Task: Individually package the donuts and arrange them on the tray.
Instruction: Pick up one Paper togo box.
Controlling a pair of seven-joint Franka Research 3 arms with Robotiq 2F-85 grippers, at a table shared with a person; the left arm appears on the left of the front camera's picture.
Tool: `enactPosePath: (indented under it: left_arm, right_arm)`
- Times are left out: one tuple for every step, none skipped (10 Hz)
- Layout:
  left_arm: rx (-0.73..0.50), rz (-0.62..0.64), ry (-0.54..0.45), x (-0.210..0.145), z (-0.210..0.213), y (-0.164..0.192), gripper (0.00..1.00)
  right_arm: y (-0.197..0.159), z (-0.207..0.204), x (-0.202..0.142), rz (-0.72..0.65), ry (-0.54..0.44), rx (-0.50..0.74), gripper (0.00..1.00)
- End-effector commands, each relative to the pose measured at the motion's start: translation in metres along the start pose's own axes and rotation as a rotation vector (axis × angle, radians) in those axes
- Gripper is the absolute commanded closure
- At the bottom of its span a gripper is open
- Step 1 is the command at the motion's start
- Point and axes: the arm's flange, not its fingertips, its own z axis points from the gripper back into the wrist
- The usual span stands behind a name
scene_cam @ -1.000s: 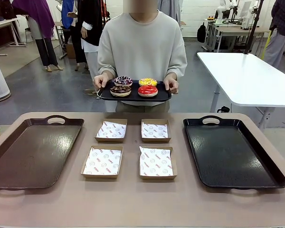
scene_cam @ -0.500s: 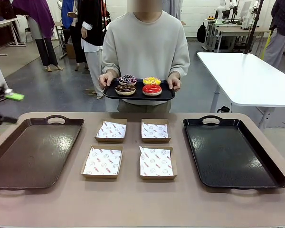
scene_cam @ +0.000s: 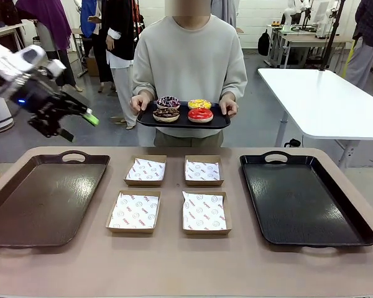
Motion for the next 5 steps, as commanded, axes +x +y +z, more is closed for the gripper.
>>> enactPosePath:
  left_arm:
    - [0.207,-0.003,0.051,0.025,-0.047,-0.012,0.00]
    - [0.282,-0.017,0.073,0.034,-0.077,-0.021,0.00]
    - [0.357,-0.045,0.086,0.039,-0.106,-0.028,0.00]
    - [0.429,-0.076,0.095,0.044,-0.135,-0.034,0.00]
    - [0.481,-0.107,0.101,0.048,-0.156,-0.038,0.00]
  right_arm:
    - [0.001,0.000,-0.001,0.006,-0.001,0.012,0.00]
    - [0.001,0.000,-0.001,0.006,-0.001,0.012,0.00]
    - [0.001,0.000,-0.001,0.006,-0.001,0.012,0.00]
    - [0.001,0.000,-0.001,0.006,-0.001,0.012,0.00]
    - [0.001,0.000,-0.001,0.006,-0.001,0.012,0.00]
